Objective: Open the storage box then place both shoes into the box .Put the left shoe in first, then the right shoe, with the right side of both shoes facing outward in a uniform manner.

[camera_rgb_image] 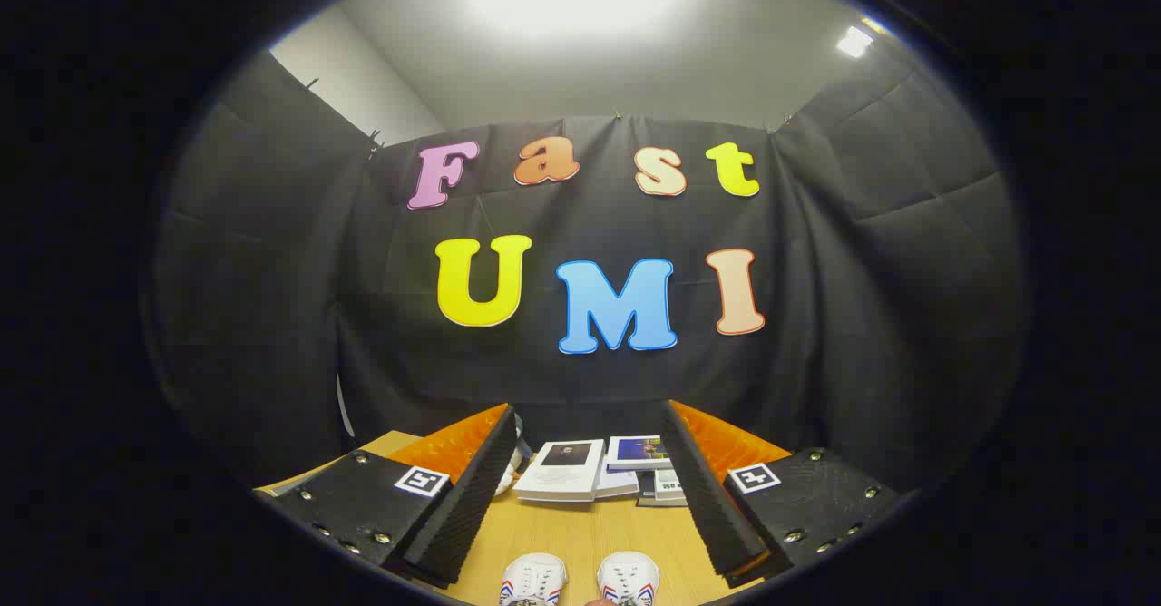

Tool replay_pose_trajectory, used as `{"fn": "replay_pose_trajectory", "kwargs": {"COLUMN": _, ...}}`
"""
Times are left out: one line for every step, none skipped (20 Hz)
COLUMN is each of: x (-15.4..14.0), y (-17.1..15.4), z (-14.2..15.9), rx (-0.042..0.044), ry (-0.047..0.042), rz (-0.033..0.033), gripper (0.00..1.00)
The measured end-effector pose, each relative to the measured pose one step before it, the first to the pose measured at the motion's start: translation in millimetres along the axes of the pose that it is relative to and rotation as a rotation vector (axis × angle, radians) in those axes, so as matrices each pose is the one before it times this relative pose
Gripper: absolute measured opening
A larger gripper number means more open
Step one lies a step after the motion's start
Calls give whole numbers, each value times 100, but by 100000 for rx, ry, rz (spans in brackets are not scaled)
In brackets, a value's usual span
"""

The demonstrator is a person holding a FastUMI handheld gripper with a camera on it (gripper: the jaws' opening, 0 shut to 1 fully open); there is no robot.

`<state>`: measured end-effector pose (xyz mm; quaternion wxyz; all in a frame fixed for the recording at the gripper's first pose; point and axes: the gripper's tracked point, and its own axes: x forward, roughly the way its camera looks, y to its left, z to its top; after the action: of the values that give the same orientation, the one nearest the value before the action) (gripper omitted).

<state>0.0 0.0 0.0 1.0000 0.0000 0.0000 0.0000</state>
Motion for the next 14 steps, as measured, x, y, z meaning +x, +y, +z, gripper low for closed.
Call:
{"fn": "replay_pose_trajectory", "kwargs": {"x": -46, "y": 102, "z": -94, "rx": -330, "ry": 19, "rz": 297, "gripper": 96}}
{"fn": "replay_pose_trajectory", "kwargs": {"x": -65, "y": 103, "z": 18, "rx": -307, "ry": -196, "rz": 436, "gripper": 96}}
{"fn": "replay_pose_trajectory", "kwargs": {"x": -11, "y": 183, "z": -103, "rx": -224, "ry": 66, "rz": 575, "gripper": 96}}
{"fn": "replay_pose_trajectory", "kwargs": {"x": -126, "y": 125, "z": 2, "rx": -34, "ry": -142, "rz": 247, "gripper": 96}}
{"fn": "replay_pose_trajectory", "kwargs": {"x": -13, "y": 91, "z": -46, "rx": -18, "ry": -123, "rz": 179, "gripper": 96}}
{"fn": "replay_pose_trajectory", "kwargs": {"x": -69, "y": 23, "z": 2, "rx": -3, "ry": -158, "rz": -51, "gripper": 96}}
{"fn": "replay_pose_trajectory", "kwargs": {"x": -23, "y": 50, "z": -155, "rx": 60, "ry": 0, "rz": 14, "gripper": 96}}
{"fn": "replay_pose_trajectory", "kwargs": {"x": -101, "y": 82, "z": -19, "rx": 79, "ry": 11, "rz": 58, "gripper": 96}}
{"fn": "replay_pose_trajectory", "kwargs": {"x": -2, "y": 29, "z": -152, "rx": 77, "ry": 50, "rz": -16, "gripper": 96}}
{"fn": "replay_pose_trajectory", "kwargs": {"x": -123, "y": 40, "z": 3, "rx": 46, "ry": 67, "rz": 60, "gripper": 96}}
{"fn": "replay_pose_trajectory", "kwargs": {"x": -129, "y": 68, "z": -104, "rx": -62, "ry": -4, "rz": -8, "gripper": 96}}
{"fn": "replay_pose_trajectory", "kwargs": {"x": -76, "y": -43, "z": -40, "rx": -87, "ry": -39, "rz": -127, "gripper": 96}}
{"fn": "replay_pose_trajectory", "kwargs": {"x": -65, "y": 30, "z": -6, "rx": -29, "ry": 17, "rz": -86, "gripper": 96}}
{"fn": "replay_pose_trajectory", "kwargs": {"x": -59, "y": 54, "z": 25, "rx": 93, "ry": -65, "rz": -74, "gripper": 96}}
